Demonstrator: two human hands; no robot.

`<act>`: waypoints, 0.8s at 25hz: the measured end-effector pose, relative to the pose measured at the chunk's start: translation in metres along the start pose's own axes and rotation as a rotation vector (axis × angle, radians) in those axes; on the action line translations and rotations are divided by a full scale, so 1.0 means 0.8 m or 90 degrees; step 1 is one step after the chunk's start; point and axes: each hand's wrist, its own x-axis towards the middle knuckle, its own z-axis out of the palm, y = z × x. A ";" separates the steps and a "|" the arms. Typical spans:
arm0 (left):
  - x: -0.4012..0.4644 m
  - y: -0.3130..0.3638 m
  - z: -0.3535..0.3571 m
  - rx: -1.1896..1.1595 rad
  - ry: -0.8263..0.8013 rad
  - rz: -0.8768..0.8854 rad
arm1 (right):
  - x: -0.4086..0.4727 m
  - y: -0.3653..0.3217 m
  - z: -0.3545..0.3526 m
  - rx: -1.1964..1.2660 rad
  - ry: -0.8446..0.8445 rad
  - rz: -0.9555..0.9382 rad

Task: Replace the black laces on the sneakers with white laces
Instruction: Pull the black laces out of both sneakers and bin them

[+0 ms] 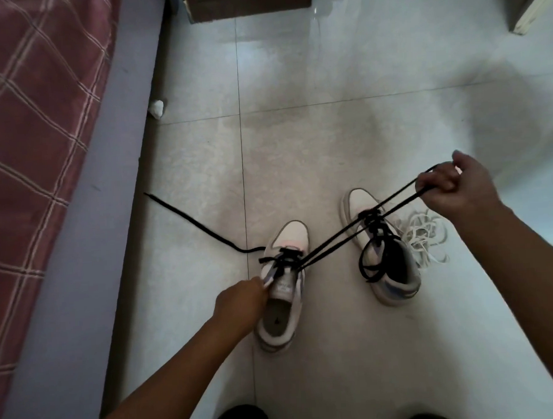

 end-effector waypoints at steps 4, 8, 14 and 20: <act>-0.007 -0.012 0.008 -0.060 -0.022 -0.061 | 0.015 -0.035 -0.001 -0.183 -0.015 -0.084; -0.009 0.002 0.019 -0.092 -0.045 -0.059 | 0.003 0.015 -0.014 -0.973 0.001 -0.109; 0.006 0.033 0.008 -0.062 0.030 -0.059 | -0.069 0.184 -0.069 -1.416 -0.312 -0.073; 0.025 0.046 -0.003 -0.181 0.020 -0.044 | -0.068 0.239 -0.080 -1.470 -0.281 -0.120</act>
